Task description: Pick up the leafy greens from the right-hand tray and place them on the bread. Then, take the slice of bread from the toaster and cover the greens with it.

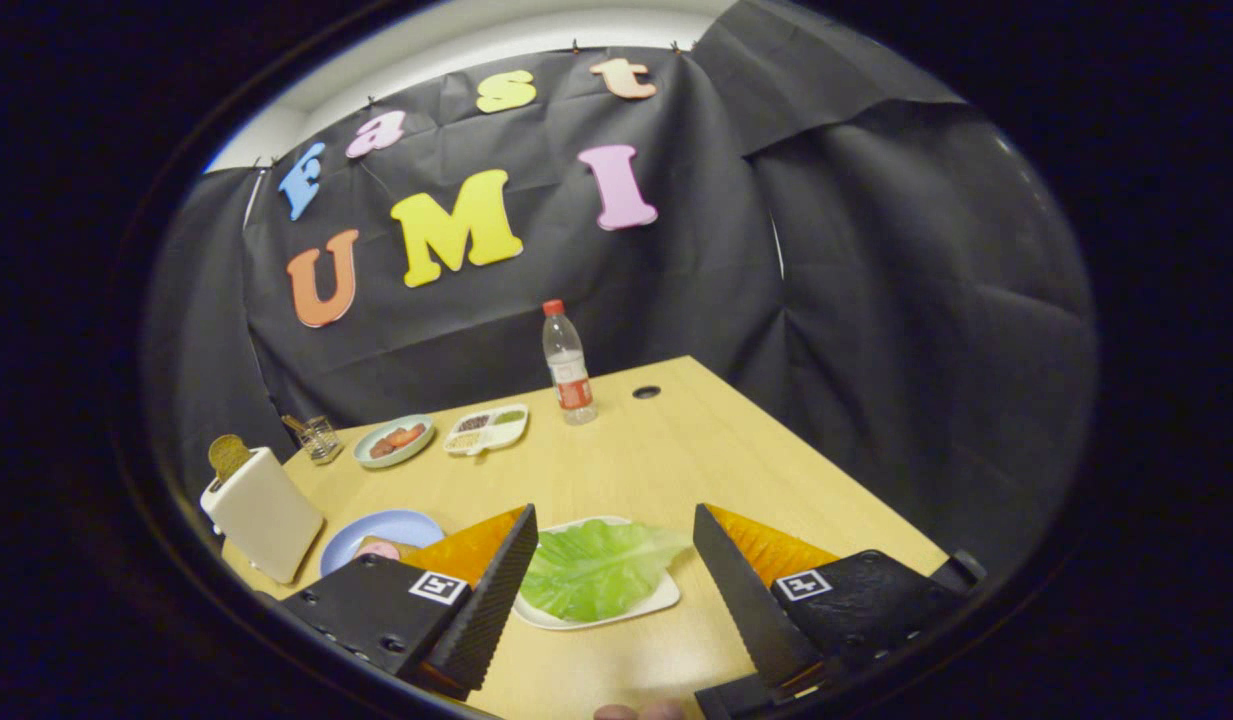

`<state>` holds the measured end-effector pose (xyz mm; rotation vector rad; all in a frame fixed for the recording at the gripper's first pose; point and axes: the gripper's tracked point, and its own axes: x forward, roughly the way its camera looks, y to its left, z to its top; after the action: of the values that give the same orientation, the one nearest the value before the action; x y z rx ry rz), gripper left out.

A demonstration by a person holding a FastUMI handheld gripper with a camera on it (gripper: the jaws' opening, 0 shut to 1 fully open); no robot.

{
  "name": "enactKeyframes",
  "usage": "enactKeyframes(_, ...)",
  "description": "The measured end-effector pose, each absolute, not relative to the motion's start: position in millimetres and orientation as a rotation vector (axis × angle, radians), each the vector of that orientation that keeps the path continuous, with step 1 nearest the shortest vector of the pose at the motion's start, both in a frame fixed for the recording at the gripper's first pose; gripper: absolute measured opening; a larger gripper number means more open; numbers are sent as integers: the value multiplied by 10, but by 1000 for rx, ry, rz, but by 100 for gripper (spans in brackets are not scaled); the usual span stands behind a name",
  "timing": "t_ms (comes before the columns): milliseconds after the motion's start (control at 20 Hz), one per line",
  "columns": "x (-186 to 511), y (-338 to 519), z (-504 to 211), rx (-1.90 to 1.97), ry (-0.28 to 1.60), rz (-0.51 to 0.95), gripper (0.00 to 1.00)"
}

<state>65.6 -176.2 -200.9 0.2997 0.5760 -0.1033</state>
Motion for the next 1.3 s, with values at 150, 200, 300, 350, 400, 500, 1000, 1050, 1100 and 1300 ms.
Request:
enactKeyframes(150, 754, -1859, -2332, 422, 662, -130, 96)
enactKeyframes(200, 802, -1885, -2401, 445, 675, -137, 96)
enactKeyframes(300, 850, -1905, -2512, 495, 696, -153, 96)
enactKeyframes(350, 865, -1899, -2553, 521, 707, -158, 96)
enactKeyframes(400, 898, -1897, -2602, 543, 716, -165, 96)
enactKeyframes(500, 966, -1928, -2683, 570, 724, -178, 96)
enactKeyframes(1000, 1141, -1907, -2821, 745, 731, -200, 88)
enactKeyframes(1050, 1161, -1884, -2854, 755, 735, -194, 80)
enactKeyframes(1100, 1174, -1893, -2876, 747, 735, -202, 80)
enactKeyframes(1300, 1200, -2023, -2932, 731, 737, -236, 34)
